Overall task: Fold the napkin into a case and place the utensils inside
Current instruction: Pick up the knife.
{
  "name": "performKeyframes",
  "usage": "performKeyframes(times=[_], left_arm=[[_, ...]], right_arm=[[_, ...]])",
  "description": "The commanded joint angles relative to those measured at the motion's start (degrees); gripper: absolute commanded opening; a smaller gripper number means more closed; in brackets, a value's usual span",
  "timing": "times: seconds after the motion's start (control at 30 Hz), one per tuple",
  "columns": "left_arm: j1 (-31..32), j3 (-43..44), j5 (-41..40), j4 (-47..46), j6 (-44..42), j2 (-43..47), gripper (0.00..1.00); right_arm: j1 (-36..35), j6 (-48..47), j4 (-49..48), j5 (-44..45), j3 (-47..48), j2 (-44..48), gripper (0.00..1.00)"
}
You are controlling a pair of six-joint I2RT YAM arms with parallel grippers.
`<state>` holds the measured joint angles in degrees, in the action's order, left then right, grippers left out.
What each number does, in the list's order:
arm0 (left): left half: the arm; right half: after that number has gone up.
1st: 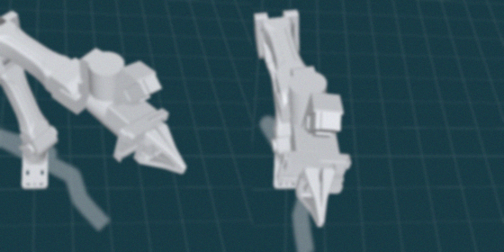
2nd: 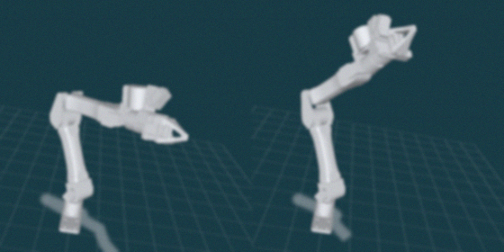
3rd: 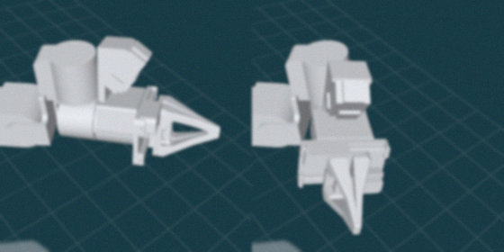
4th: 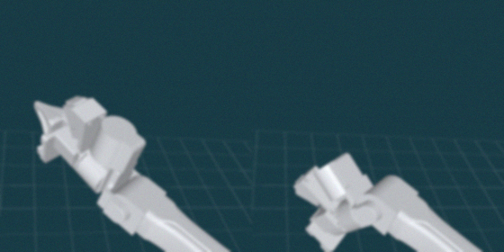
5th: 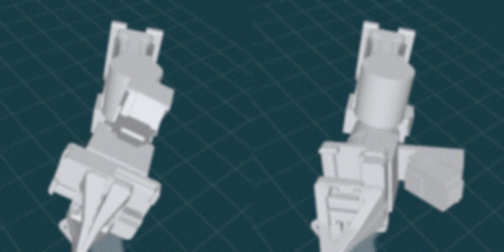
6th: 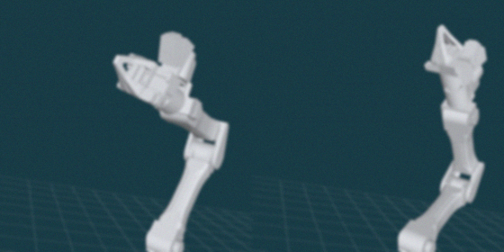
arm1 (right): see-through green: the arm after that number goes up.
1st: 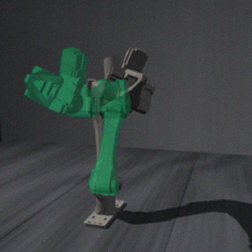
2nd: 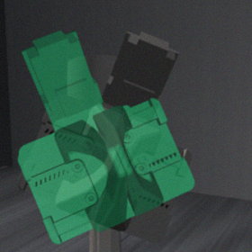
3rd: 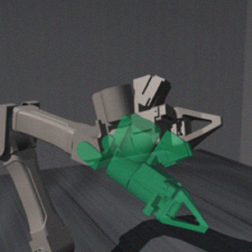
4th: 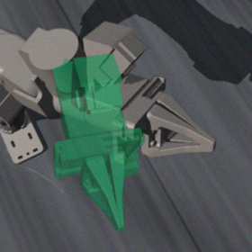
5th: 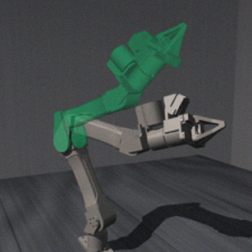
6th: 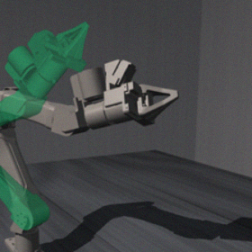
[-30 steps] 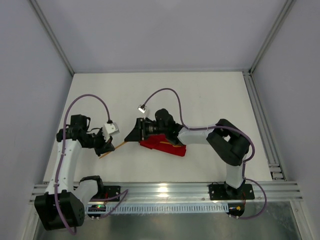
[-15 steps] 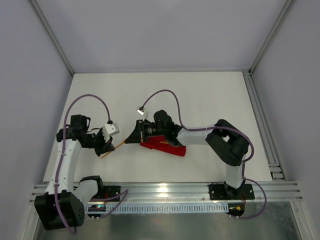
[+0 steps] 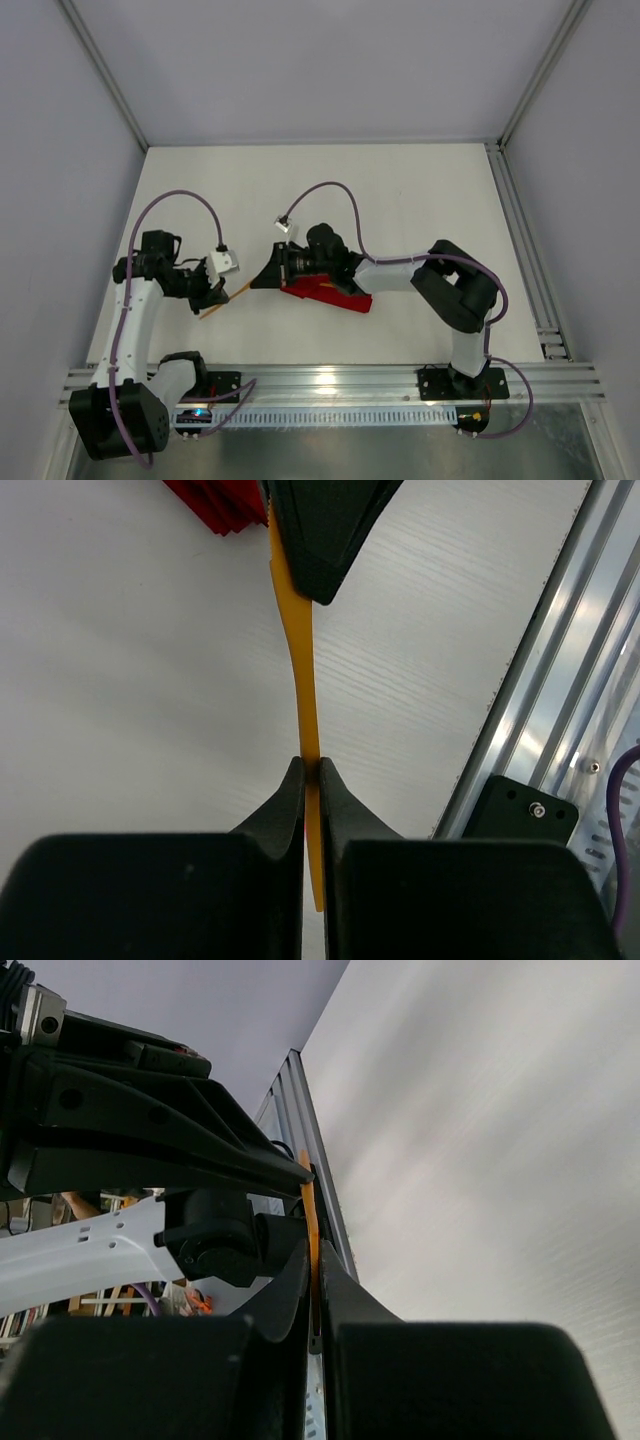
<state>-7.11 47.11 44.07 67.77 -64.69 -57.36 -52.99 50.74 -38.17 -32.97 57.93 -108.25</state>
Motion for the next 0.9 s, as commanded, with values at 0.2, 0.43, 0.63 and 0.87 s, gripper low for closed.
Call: performKeyframes(times=[0.2, 0.43, 0.63, 0.87], left_arm=[[0.3, 3.1, 3.3, 9.5, -9.6, 0.5, 0.00], [0.3, 2.9, 3.3, 9.3, -9.8, 0.1, 0.00], [0.2, 2.5, 3.0, 6.6, -7.0, -0.1, 0.00], [4.1, -4.4, -11.1, -13.6, 12.4, -5.2, 0.61]], right_arm=[[-0.1, -0.3, -4.6, 1.3, 0.1, 2.4, 0.22], [-0.1, 1.2, -5.4, 0.6, 1.0, 1.5, 0.29], [-0.1, -2.4, 1.6, 5.5, 0.9, 2.2, 0.03], [-0.1, -3.7, 2.1, 7.0, -1.4, 3.8, 0.04]])
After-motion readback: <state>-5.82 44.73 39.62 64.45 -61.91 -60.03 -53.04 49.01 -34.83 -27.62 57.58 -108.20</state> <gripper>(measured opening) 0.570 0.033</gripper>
